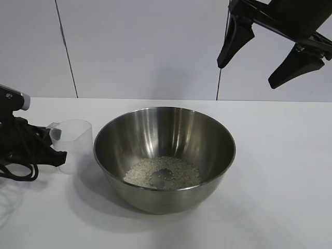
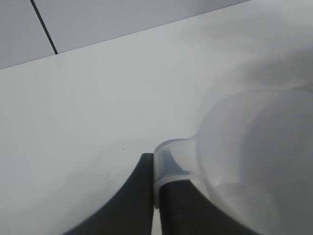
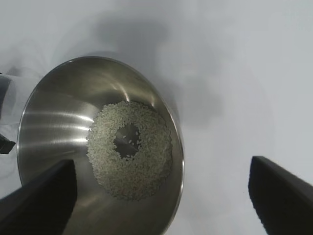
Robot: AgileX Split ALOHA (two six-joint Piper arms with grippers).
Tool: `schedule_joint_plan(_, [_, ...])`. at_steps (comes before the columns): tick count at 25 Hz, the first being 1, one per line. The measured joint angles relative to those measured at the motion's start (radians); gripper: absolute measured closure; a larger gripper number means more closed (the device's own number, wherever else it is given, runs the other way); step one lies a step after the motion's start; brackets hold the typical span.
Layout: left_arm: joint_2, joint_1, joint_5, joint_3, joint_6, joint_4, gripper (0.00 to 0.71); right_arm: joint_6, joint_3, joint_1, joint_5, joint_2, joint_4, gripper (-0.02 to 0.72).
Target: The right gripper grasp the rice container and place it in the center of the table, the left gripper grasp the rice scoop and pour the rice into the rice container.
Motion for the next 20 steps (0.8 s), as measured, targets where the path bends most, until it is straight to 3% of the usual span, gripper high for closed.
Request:
schedule_joint_plan(3, [0.001, 0.0, 0.0, 0.002, -0.001, 0.002, 0.39, 0.0, 0.0, 0.0, 0.0, 0.0, 0.0, 0.044])
schedule_joint_plan(6, [0.001, 0.0, -0.002, 0.02, -0.006, 0.001, 0.234, 0.0, 0.0, 0.0, 0.0, 0.0, 0.0, 0.044])
schedule_joint_plan(9, [0.001, 0.0, -0.002, 0.051, -0.006, -0.001, 0.186, 0.0, 0.0, 0.0, 0.0, 0.0, 0.0, 0.044])
schedule_joint_plan(14, [-0.003, 0.0, -0.002, 0.129, -0.006, -0.001, 0.172, 0.0, 0.0, 0.0, 0.0, 0.0, 0.0, 0.044])
schedule_joint_plan(20, [-0.158, 0.0, -0.001, 0.226, -0.072, -0.012, 0.146, 0.0, 0.0, 0.0, 0.0, 0.0, -0.002, 0.044])
